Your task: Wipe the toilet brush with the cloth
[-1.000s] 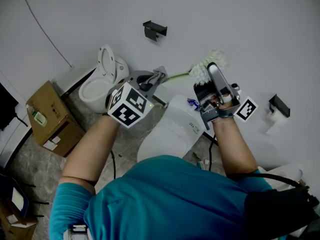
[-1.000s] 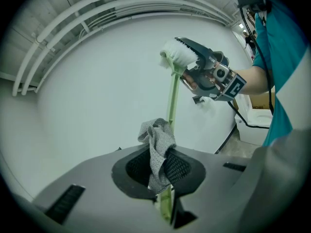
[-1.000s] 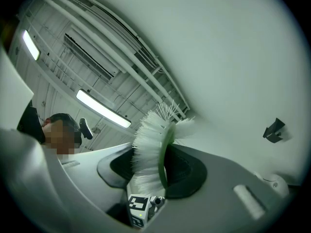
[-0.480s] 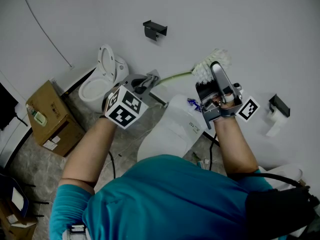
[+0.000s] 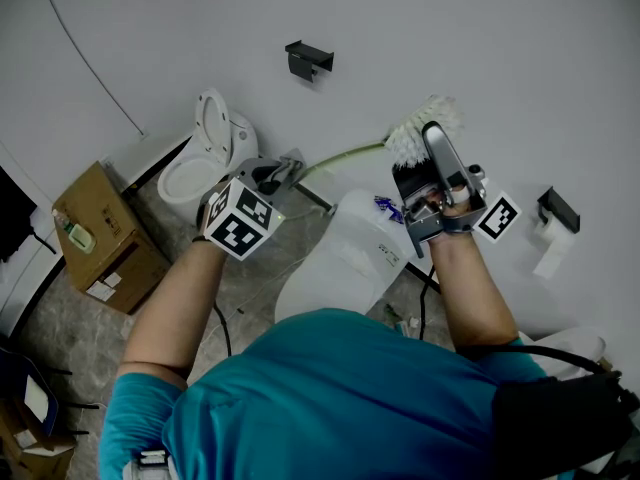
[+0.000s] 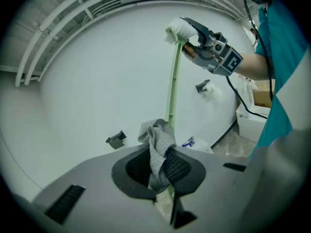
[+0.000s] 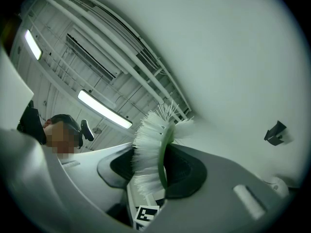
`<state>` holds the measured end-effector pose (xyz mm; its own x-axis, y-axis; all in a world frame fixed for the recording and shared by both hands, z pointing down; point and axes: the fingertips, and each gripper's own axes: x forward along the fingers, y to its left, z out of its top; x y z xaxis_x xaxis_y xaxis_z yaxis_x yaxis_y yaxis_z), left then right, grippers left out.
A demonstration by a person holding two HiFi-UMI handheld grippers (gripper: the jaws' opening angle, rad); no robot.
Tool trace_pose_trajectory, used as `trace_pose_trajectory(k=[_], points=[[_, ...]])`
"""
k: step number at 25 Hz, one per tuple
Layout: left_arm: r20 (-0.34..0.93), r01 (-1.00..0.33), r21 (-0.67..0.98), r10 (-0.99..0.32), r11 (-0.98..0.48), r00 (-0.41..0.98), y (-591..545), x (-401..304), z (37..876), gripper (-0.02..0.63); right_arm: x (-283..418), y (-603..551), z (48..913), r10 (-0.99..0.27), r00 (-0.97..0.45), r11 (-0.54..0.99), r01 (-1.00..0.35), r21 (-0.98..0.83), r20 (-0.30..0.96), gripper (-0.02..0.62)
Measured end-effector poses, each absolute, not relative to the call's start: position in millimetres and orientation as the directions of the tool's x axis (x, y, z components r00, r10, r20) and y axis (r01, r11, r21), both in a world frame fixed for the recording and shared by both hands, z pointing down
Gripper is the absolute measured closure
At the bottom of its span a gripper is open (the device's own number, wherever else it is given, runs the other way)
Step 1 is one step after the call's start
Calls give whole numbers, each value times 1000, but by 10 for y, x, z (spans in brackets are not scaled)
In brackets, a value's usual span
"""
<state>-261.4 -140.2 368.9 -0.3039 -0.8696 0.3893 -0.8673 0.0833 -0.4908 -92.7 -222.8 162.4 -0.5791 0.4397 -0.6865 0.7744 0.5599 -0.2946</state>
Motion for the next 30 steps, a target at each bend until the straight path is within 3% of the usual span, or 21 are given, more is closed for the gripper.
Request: trace_pose_trajectory(k=[22,26,30], points=[[491,-915,-388,-815,111,-307,-1129,-2823,4324,566,-825,-2546,1578,382,-589,610,739,-285,-712,453],[501,-950,-287,-825,128,-262,-1390,-2637,4454,566,-495,-2987,1576,327,-597,645,707,-288,-733,453],[481,-995,-53,-871,86,-101,-1670,-2373,4654,566,-298,-3238,1571,256,-613,691,657,-302,-747,453]])
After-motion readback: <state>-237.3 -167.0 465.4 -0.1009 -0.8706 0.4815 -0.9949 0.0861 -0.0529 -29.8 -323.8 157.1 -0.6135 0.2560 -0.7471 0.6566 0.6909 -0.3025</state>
